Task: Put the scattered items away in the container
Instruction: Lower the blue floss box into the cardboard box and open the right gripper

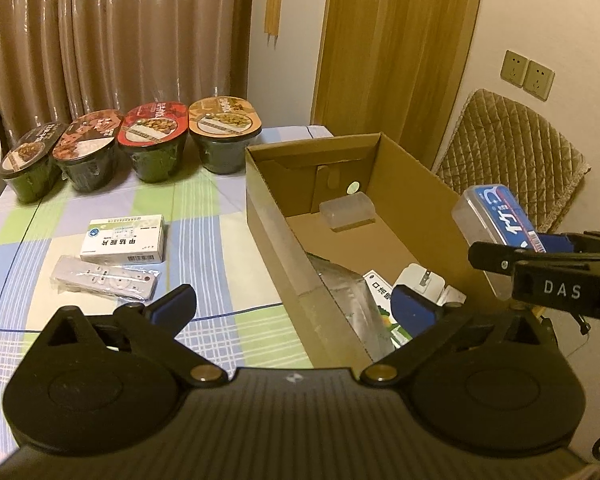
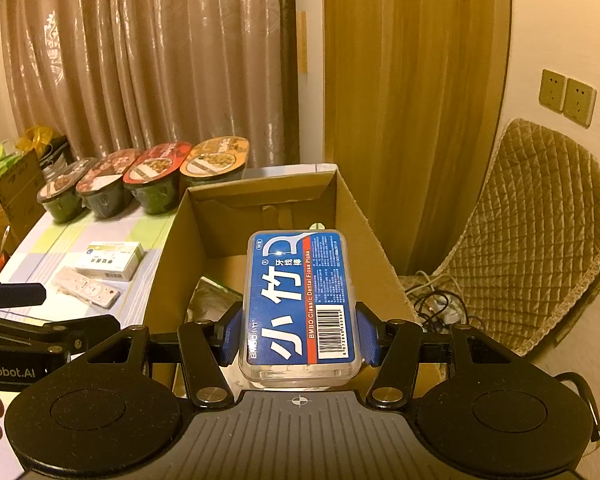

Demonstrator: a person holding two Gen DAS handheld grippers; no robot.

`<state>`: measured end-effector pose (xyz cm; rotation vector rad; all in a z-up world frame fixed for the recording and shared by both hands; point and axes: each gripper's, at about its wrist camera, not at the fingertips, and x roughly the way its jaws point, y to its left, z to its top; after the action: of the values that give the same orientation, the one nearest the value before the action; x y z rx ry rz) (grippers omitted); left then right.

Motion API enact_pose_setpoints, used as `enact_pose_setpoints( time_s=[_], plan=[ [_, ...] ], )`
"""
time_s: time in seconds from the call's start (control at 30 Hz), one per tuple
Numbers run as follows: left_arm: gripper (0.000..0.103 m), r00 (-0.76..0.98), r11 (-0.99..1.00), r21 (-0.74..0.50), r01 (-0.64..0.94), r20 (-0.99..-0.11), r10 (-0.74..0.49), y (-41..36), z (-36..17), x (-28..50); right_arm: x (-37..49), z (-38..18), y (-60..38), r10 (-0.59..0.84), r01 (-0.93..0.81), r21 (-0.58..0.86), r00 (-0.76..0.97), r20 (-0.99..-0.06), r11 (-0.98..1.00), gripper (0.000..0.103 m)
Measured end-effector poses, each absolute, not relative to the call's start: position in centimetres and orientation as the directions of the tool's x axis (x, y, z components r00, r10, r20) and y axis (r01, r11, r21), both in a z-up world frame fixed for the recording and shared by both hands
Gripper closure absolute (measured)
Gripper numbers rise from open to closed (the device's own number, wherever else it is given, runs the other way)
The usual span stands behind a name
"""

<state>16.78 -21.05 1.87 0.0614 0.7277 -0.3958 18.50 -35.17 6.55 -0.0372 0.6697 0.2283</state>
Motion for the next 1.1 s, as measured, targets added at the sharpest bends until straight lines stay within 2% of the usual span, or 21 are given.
enact_pose_setpoints(
  time_s=[0.27, 0.37, 1.1],
  plan=[
    [0.001, 0.679, 0.926, -0.075, 0.371, -0.658, -0.325, -20.7, 1.7, 16.8, 18.6, 6.6, -34.3, 0.221, -0.256, 0.03, 0.76, -0.611, 0.966, 0.044],
    [0.001, 0.68, 0.927, -0.078, 0.368, -0.657, -0.325, -20.5, 1.6, 16.8, 18.2, 6.8, -34.2, 0.223, -0.259, 0.023, 0.777, -0.589, 0.965, 0.01],
    [0.001, 0.68, 0.943, -0.084, 0.321, -0.673, -0.291, -16.4, 2.2, 13.5, 14.5, 8.5, -35.0, 0.214, -0.23, 0.05, 0.779, -0.589, 0.972, 0.01]
  ],
)
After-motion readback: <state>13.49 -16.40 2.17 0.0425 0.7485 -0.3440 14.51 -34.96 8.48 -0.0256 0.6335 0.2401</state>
